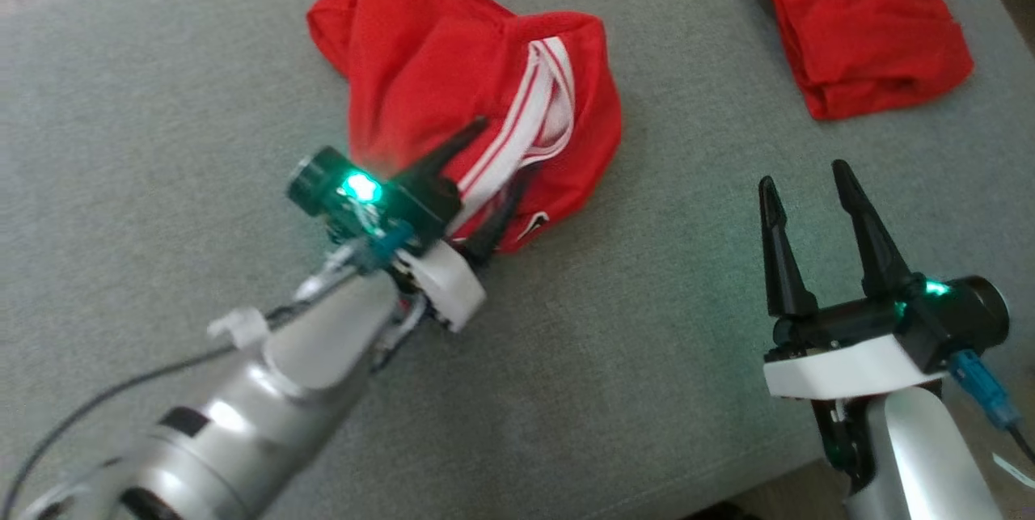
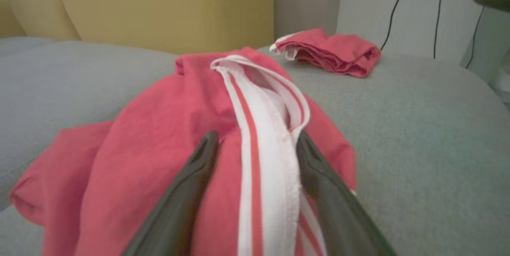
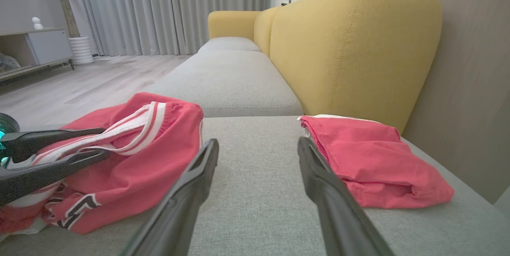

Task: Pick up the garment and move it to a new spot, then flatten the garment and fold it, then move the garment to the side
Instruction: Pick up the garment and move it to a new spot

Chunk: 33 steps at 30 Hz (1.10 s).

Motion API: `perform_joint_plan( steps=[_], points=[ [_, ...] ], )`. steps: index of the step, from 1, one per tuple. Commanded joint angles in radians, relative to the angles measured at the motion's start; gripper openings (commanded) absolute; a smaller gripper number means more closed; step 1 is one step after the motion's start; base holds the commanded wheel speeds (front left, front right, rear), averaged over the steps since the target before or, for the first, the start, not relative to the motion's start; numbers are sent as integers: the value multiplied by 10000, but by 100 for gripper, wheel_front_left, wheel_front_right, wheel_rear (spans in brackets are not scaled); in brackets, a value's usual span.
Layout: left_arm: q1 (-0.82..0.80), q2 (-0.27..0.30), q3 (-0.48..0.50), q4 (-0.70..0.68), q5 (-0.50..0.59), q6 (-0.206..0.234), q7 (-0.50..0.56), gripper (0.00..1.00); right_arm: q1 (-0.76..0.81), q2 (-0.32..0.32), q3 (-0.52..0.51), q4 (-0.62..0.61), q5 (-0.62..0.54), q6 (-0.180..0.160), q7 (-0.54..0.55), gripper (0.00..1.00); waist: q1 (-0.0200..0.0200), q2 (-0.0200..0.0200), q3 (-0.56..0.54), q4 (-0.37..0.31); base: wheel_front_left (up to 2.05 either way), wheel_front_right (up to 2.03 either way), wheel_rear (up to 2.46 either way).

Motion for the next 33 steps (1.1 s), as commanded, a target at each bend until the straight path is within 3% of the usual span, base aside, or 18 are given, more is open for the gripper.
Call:
perform_joint_plan(
  steps=[1, 6, 11, 18, 25, 33],
  points=[
    [-279, -25, 311, -205, 130, 161, -203, 100, -74, -2, 140, -256, 84, -7, 7, 100, -4, 0, -342, 333, 0, 0, 0],
    [626, -508, 1132, -1191, 550, 1150, -405, 100, 325, -2, -101, 5, -25, -7, 7, 100, -4, 0, -1397, 1269, 0, 0, 0],
    [2707, -303, 2346, -3009, 1162, 1957, -410, 100, 889, -2, -290, 240, -42, -7, 7, 100, -4, 0, -2575, 2269, 0, 0, 0],
    [5835, 26, 4320, -5131, 1910, 2674, -412, 100, 1649, -1, -479, 393, 218, -7, 7, 100, -4, 0, -3445, 3315, 0, 0, 0],
    [8219, -240, 5895, -6584, 2924, 2834, -412, 100, 2221, -1, -494, 371, 377, -7, 7, 100, -4, 0, -3750, 3773, 0, 0, 0],
    [9080, -848, 7052, -6781, 3594, 2342, -413, 100, 2642, -1, -508, 413, 485, -7, 7, 100, -4, 0, -3842, 3780, 0, 0, 0]
  ],
)
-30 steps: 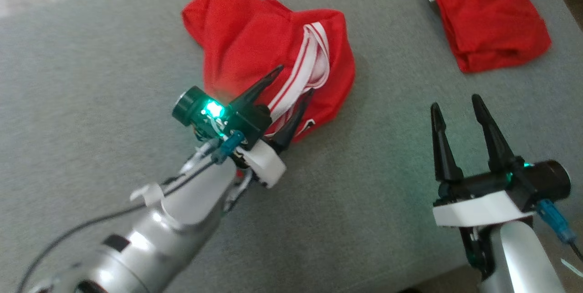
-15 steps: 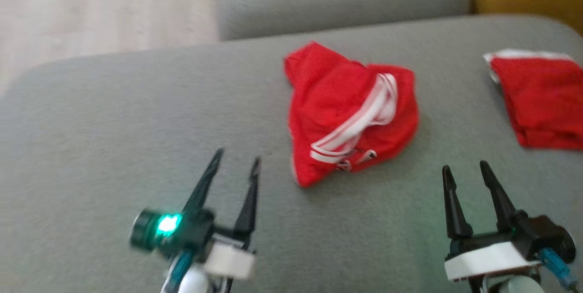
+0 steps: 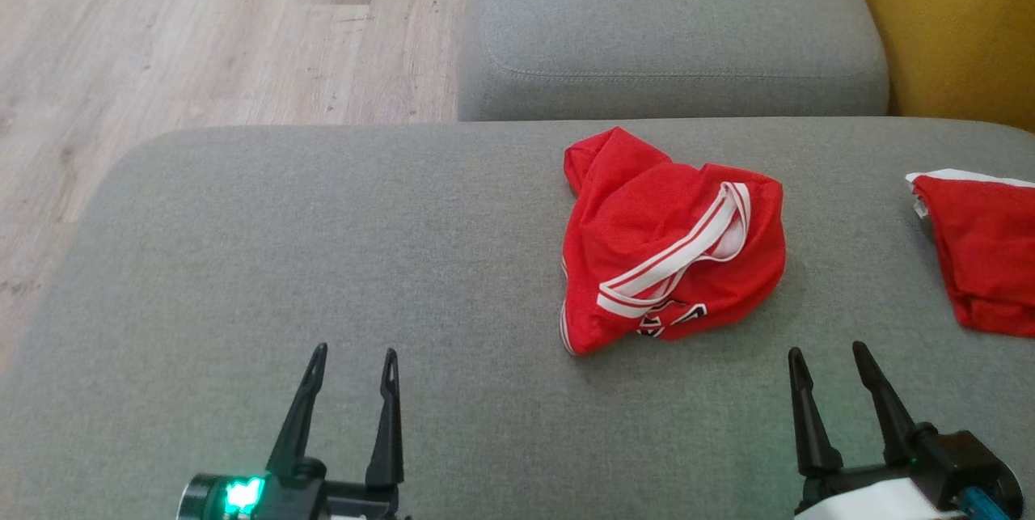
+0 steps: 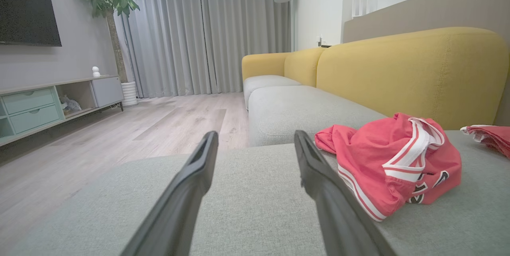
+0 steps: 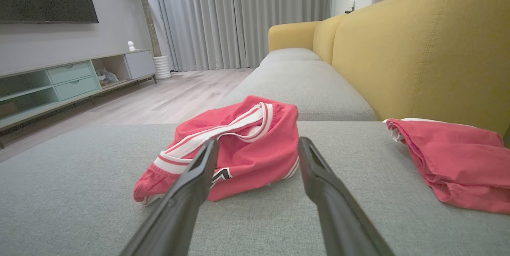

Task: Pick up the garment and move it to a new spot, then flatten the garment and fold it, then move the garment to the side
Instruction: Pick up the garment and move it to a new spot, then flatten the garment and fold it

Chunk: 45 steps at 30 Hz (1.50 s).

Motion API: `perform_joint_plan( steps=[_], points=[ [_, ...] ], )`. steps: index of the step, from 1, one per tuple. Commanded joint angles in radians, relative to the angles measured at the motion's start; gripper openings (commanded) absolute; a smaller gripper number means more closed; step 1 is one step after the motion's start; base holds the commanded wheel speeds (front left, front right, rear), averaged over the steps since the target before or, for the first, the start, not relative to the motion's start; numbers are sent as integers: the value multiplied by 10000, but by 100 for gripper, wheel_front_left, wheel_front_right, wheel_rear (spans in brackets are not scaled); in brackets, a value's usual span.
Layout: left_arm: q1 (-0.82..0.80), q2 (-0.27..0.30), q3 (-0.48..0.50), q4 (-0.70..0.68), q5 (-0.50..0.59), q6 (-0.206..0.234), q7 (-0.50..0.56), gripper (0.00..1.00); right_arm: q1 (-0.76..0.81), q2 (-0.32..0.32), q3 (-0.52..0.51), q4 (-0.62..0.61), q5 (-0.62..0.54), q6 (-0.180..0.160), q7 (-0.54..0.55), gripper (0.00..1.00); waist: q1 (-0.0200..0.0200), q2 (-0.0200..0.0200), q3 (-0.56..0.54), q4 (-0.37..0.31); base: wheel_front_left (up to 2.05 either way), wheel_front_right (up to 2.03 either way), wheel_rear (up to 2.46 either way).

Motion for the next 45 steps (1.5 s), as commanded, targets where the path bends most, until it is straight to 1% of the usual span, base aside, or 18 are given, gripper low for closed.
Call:
perform_joint_plan(
  steps=[1, 13, 24, 33, 39, 45],
  points=[
    [-352, -166, 541, -342, 206, -118, -95, 100, -284, -59, 225, -268, 75, -7, -26, 100, 1, -1, -1, -44, 0, 0, 0],
    [-214, -533, 948, -194, 564, -605, -95, 100, -270, -59, 316, -243, 177, -7, -26, 100, 1, -1, 45, -114, 0, 0, 0],
    [-201, -689, 1127, -29, 780, -832, -95, 100, -431, -59, 332, -250, 107, -7, -26, 100, 1, -1, 160, -118, 0, 0, 0],
    [-230, -745, 1072, 137, 864, -1033, -95, 100, -513, -58, 386, -241, 67, -7, -26, 100, 1, -1, 255, -156, 0, 0, 0],
    [-670, -799, 577, 859, 560, -1594, -95, 100, -628, -58, 453, -307, -2, -7, -26, 100, 1, -1, 507, -330, 0, 0, 0],
    [-2006, -823, -584, 2363, 702, -2403, -95, 100, -864, -58, 681, -448, -116, -7, -26, 100, 1, -1, 1044, -698, 0, 0, 0]
  ],
)
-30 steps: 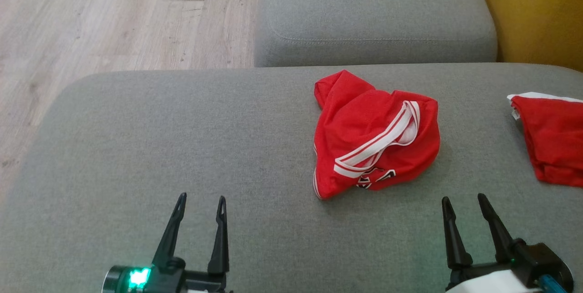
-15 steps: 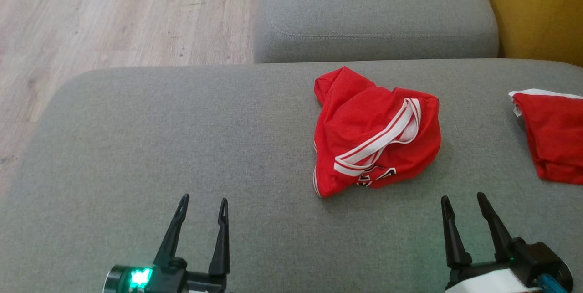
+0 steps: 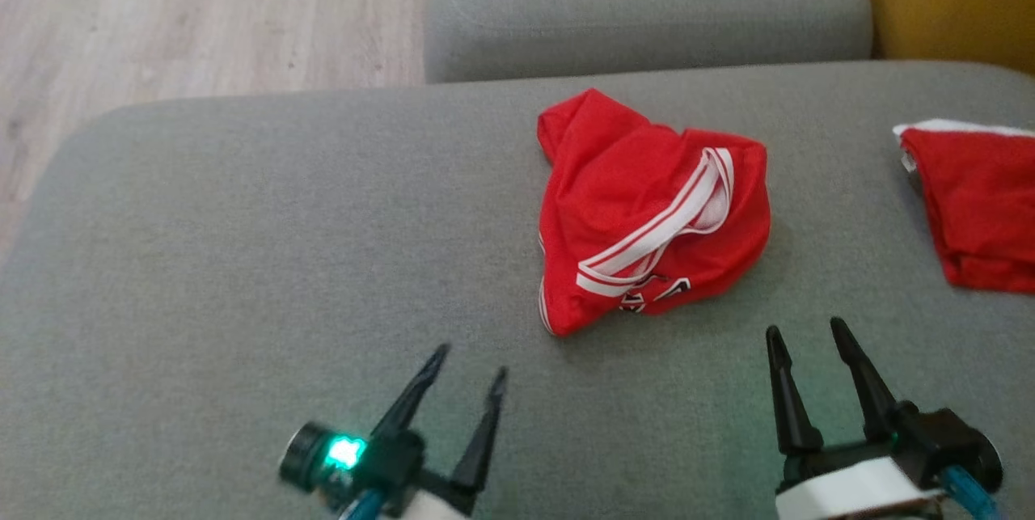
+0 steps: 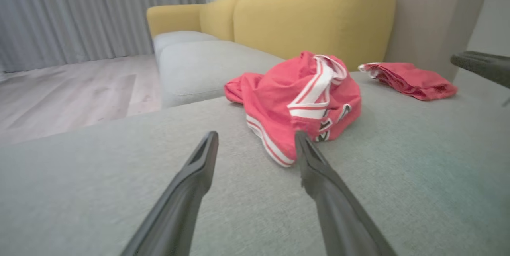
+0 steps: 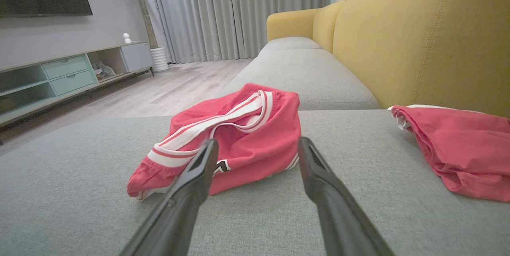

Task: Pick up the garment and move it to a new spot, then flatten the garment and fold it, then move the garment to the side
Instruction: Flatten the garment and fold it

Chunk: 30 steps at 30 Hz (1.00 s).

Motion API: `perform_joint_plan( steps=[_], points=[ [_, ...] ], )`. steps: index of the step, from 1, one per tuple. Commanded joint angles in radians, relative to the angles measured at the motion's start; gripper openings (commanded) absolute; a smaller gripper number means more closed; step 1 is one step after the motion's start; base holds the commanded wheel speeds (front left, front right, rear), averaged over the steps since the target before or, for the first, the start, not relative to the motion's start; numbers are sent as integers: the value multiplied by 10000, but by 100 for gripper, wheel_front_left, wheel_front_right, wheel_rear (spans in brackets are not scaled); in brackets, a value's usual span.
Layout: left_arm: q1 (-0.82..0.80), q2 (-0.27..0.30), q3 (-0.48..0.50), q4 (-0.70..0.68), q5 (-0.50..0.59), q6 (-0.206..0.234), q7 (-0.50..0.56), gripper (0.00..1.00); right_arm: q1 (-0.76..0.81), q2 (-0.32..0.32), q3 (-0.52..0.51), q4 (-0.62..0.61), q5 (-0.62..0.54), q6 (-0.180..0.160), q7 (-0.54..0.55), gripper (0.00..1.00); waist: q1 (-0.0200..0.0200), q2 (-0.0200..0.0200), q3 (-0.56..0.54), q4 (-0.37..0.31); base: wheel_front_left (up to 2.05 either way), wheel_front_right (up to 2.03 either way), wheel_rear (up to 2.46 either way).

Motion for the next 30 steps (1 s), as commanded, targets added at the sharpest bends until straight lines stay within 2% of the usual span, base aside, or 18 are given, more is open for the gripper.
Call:
perform_joint_plan(
  steps=[1, 8, 11, 23, 24, 25, 30],
  points=[
    [-856, -115, 45, 112, 66, -130, -95, 100, -563, -60, 303, -385, -108, -7, -28, 100, -1, -1, 339, -239, 0, 0, 0],
    [-2931, -119, -1098, 2060, -401, -196, -94, 100, -1118, -60, 513, -412, -260, -7, -28, 100, -1, -1, 1182, -801, 0, 0, 0],
    [-3796, -120, -1561, 2829, -824, -218, 5, 100, -1376, -60, 513, -428, 192, -7, -28, 100, -1, -1, 1525, -1064, 0, 0, 0],
    [-5775, -121, -2746, 4404, -1396, -414, -59, 100, -1753, -60, 683, -469, 298, -7, -28, 100, -1, -1, 2160, -1974, 0, 0, 0],
    [-5870, -121, -2795, 4429, -1439, -440, -66, 45, -1763, -60, 678, -472, 298, -7, -28, 100, -1, -1, 2171, -2048, 0, 0, 0],
    [-5969, -121, -2845, 4391, -1456, -446, -74, 0, -1771, -60, 668, -473, 299, -7, -28, 100, -1, -1, 2171, -2120, 0, 0, 0],
    [-6545, -121, -3313, 3511, -1593, -678, -90, 0, -1781, -60, 677, -443, 367, -7, -28, 100, -1, -1, 1977, -2470, 0, 0, 0]
  ],
)
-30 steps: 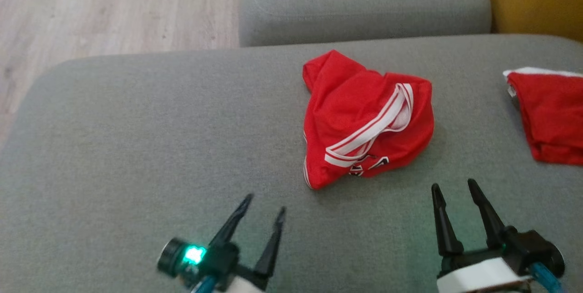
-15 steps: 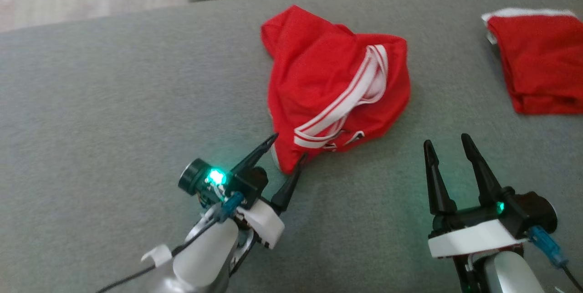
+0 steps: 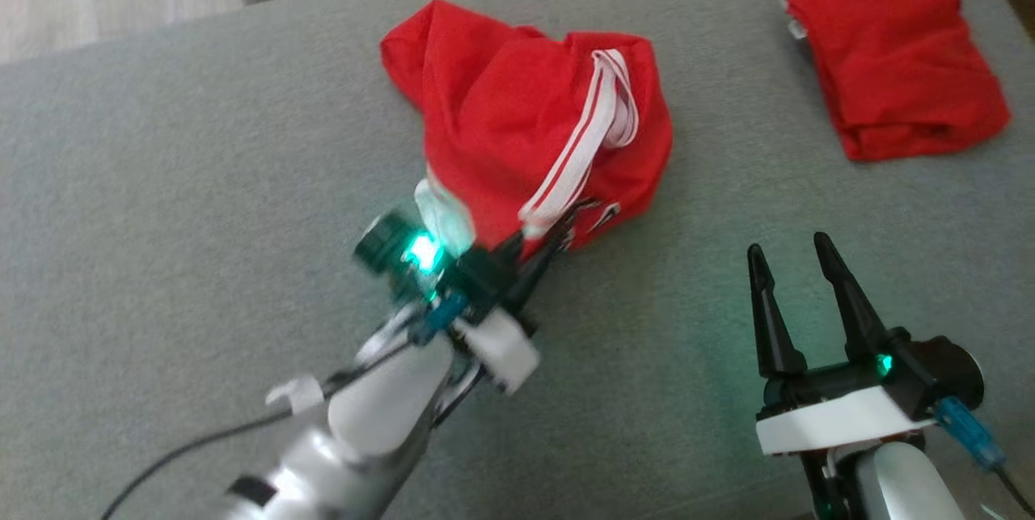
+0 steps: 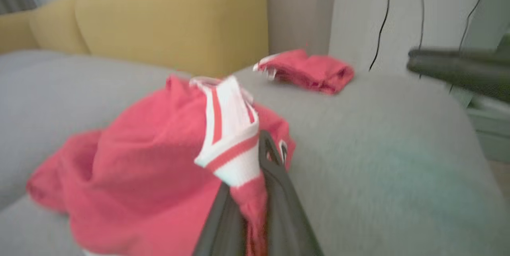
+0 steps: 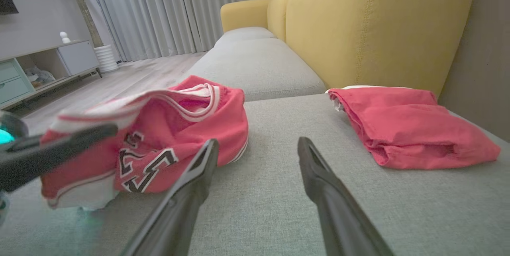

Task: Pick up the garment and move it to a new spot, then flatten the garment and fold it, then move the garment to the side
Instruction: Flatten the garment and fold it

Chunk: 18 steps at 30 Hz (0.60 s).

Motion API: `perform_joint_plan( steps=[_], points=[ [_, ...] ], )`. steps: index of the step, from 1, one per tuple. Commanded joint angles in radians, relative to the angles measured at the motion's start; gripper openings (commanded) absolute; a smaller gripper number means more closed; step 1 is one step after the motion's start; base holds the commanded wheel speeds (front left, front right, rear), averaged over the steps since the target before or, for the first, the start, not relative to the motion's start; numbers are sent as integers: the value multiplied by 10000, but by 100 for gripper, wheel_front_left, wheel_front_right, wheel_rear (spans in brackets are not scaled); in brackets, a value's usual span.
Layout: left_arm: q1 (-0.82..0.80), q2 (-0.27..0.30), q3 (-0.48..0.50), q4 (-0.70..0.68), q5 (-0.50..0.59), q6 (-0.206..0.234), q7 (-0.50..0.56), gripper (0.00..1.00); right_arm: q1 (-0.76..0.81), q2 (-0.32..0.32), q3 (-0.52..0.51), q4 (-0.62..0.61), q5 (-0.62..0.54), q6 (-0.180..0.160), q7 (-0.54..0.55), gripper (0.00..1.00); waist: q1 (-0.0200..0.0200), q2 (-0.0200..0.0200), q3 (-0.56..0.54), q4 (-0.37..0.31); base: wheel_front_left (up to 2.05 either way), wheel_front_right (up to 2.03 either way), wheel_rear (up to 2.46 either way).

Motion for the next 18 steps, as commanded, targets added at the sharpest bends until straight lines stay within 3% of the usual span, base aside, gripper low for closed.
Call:
perform_joint_plan(
  steps=[1, 5, 10, 14, 18],
  points=[
    [-778, 3, 180, -720, -228, -67, -106, 0, -273, -56, 247, -297, 96, -7, -28, 100, -1, 0, -149, -178, 0, 0, 0],
    [-2022, 3, 320, -1554, -1089, -283, -108, 0, -350, -56, 465, -243, 125, -7, -28, 100, -1, 0, -392, -517, 0, 0, 0],
    [-4573, 30, 945, -1416, -2411, -394, 174, 0, -415, -56, 680, -276, 227, -7, -28, 100, -1, 0, -614, -910, 0, 0, 0],
    [-6938, 744, 2105, -1368, -4164, -404, 323, 0, -314, -56, 695, -330, 291, -7, -28, 100, -1, 0, -855, -1023, 0, 0, 0],
    [-7179, 1286, 2853, -1177, -5069, -406, 369, 0, -102, -56, 485, -361, 282, -7, -28, 100, -1, 0, -1108, -779, 0, 0, 0]
  ],
)
